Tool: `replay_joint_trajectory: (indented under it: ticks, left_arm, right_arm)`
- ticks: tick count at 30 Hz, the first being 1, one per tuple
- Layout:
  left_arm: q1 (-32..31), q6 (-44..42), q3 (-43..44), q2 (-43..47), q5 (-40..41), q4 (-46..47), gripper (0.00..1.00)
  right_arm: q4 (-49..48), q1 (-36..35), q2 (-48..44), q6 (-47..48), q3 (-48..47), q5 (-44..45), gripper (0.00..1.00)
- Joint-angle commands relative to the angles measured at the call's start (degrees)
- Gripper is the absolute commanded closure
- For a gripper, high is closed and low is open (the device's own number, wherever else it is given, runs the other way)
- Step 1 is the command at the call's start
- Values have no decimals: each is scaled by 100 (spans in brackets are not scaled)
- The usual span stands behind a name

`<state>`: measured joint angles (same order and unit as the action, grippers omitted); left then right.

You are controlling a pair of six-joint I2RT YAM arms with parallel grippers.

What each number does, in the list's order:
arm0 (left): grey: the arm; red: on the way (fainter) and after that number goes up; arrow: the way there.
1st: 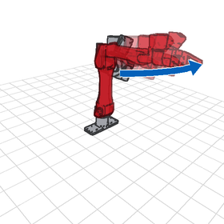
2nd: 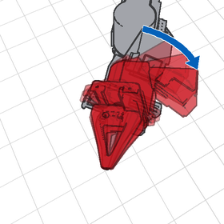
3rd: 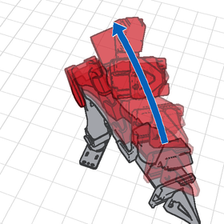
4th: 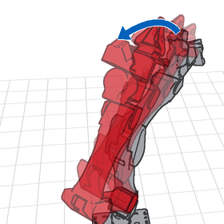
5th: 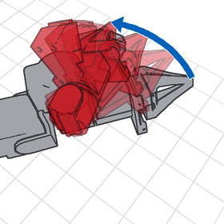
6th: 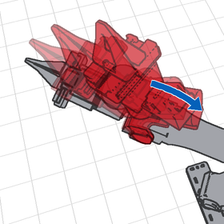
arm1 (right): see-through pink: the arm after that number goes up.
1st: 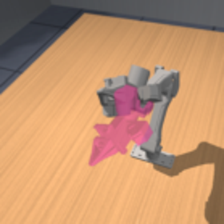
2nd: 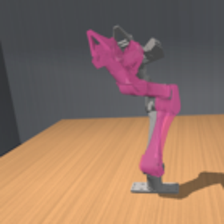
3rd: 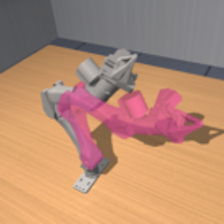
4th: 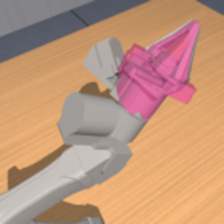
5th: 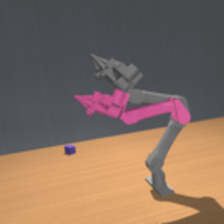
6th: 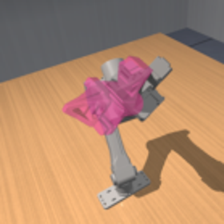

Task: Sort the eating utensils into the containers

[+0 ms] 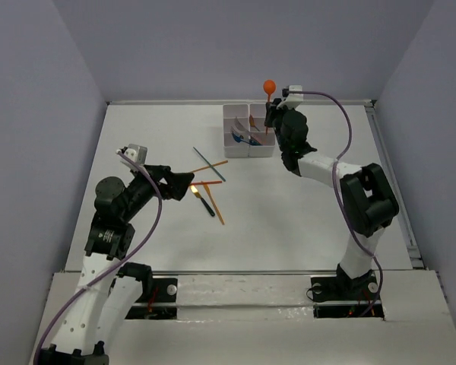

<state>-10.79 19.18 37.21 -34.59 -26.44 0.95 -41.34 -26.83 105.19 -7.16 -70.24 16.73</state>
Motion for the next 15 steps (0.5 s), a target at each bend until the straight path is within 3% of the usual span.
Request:
replay_joint_trajectory:
  ticks: [1,15]
  left_arm:
    - [-11,33,207,-92,42,142,1]
    - [94,24,234,-285,95,142,1]
  right_arm:
    - [-1262,204,677,197,-595,6,100]
    - [-1842,345,2005,646,-1572,-188,100]
